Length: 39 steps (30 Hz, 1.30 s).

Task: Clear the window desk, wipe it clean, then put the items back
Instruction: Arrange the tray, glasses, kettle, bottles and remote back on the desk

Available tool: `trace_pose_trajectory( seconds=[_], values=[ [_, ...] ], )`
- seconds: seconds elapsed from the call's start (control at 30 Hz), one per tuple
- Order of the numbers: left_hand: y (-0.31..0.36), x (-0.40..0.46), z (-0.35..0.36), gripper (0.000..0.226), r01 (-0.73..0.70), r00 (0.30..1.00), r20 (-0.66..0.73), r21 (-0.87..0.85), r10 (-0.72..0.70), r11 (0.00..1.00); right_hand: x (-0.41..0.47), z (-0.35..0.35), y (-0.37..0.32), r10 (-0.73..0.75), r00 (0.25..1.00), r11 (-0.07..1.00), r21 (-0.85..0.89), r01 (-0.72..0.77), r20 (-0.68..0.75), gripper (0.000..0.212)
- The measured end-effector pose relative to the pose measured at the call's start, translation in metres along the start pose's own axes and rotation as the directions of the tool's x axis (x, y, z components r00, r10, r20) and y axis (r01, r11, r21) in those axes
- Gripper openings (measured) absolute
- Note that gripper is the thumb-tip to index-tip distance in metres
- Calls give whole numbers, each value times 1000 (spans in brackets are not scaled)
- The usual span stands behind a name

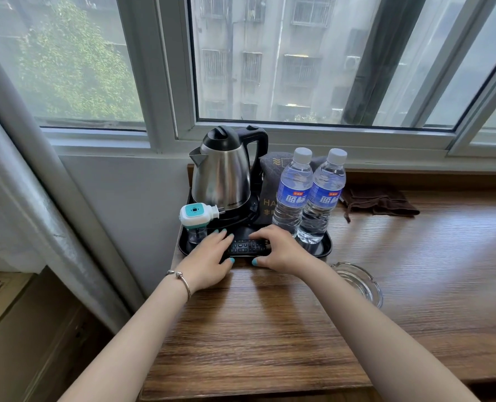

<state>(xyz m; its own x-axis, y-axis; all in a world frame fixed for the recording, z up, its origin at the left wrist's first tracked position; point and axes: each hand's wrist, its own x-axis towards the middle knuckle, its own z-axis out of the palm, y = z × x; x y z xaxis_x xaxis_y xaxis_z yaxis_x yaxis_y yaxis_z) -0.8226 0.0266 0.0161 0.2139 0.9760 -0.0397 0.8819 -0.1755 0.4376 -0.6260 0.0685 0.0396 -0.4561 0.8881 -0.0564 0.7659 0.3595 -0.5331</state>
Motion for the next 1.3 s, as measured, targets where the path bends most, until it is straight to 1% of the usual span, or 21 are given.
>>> trace_pose_trajectory(
  seconds=[0.17, 0.37, 0.47, 0.57, 0.63, 0.67, 0.7, 0.83, 0.9, 1.03, 1.13, 1.23, 1.3],
  values=[
    [16, -1, 5, 66, -90, 995, -44, -73, 87, 993, -21, -3, 9, -2, 999, 998, 58, 4, -45, 60],
    [41, -5, 13, 67, -199, 979, -75, -116, 191, 973, -54, -12, 25, 1, 988, 990, 140, 21, -156, 54],
    [61, -6, 22, 64, -258, 965, -88, -118, 248, 959, -76, -22, 38, 11, 977, 989, 148, 22, -214, 51],
    [85, -5, 34, 60, -311, 950, -53, -148, 306, 939, -104, -34, 56, 20, 944, 987, 156, 33, -329, 45],
    [101, -3, 43, 62, -357, 932, -8, -173, 362, 918, -123, -44, 71, 39, 926, 982, 185, 34, -375, 47],
    [108, -1, 47, 65, -376, 923, 17, -187, 386, 908, -131, -49, 79, 47, 925, 983, 180, 23, -377, 52],
    [114, 1, 51, 69, -384, 915, 44, -202, 400, 901, -139, -53, 86, 59, 931, 987, 161, 0, -361, 61],
    [133, 9, 65, 89, -366, 896, 180, -216, 405, 905, -159, -57, 110, 113, 977, 993, 62, -103, -183, 114],
    [141, 11, 71, 96, -335, 899, 220, -210, 378, 919, -161, -55, 120, 110, 986, 993, 47, -105, -128, 128],
    [152, 17, 78, 97, -238, 936, 213, -198, 279, 951, -159, -56, 131, 119, 991, 991, 73, -114, -68, 140],
    [154, 17, 83, 96, -198, 951, 196, -210, 240, 957, -157, -58, 138, 71, 997, 995, 74, -69, -18, 143],
    [159, 15, 88, 91, -173, 959, 180, -246, 220, 954, -152, -59, 144, 26, 999, 993, 113, -20, -44, 143],
    [163, 17, 90, 87, -183, 962, 153, -255, 227, 949, -149, -60, 147, 5, 997, 986, 166, 9, -81, 142]
  ],
)
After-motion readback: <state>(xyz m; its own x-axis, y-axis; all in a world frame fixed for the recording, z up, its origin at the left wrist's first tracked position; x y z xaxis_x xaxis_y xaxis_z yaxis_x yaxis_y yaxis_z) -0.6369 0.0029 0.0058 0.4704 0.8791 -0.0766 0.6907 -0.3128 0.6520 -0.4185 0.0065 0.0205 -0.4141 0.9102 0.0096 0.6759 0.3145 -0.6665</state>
